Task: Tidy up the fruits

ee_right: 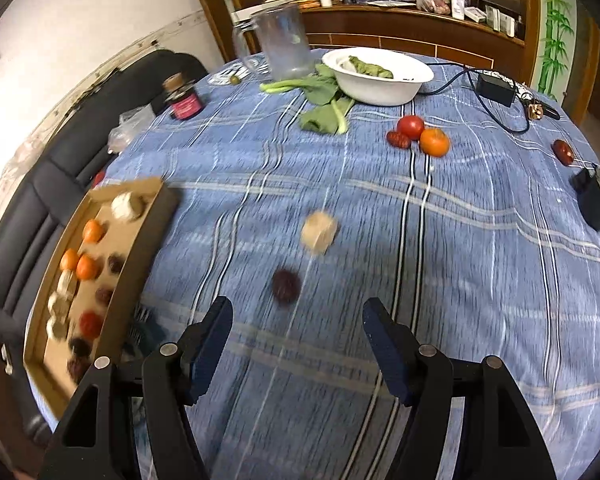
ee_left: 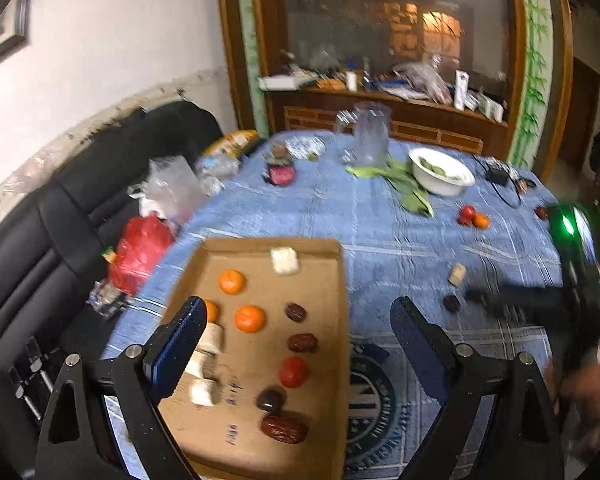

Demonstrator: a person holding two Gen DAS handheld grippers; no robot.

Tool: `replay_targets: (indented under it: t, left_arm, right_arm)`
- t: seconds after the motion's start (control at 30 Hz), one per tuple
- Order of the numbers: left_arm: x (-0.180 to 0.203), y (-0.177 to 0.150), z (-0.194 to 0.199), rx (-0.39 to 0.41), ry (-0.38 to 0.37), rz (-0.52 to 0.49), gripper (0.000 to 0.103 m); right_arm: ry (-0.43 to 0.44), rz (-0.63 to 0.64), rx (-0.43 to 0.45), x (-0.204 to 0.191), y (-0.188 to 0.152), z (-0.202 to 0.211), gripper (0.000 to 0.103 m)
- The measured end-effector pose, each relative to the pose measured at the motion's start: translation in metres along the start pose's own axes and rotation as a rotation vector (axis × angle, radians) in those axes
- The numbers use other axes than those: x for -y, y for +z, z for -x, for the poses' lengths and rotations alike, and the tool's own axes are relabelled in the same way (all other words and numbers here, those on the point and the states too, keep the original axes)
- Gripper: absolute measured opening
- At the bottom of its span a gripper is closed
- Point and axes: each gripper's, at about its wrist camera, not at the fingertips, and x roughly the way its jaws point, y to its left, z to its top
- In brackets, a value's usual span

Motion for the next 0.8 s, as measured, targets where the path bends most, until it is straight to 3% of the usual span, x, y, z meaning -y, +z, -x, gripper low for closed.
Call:
replay_targets:
  t: [0.23, 0.33, 0.43, 0.67, 0.8]
  left_arm:
    - [0.018, -0.021, -0.038, -0.138, -0.089, 0.000, 0.093]
    - [0.015, -0.025, -0.039, -0.136, -0.064, 0.016, 0.093]
    - [0.003, -0.021, -0.030, -0.095, 0.002, 0.054, 0.093]
    - [-0.045, 0.006, 0.024, 0.046, 0.303, 0.185, 0.093]
    - [-0.077, 0.014, 0.052, 0.081, 0.329, 0.303, 0.100]
  right_arm:
    - [-0.015, -0.001, -0.054, 0.007, 0.024, -0.031, 0.071]
    - [-0.022, -0.005, -0.038, 0.003, 0.019, -0.023, 0.071]
    - [0.017, 0.051, -0.013, -0.018, 0.010, -0.007, 0.072]
    - [0.122, 0.158, 0.006, -0.073, -0.019, 0.023, 0.072]
    - [0.122, 0.238, 0.027, -0.103, -0.030, 0.039, 0.072]
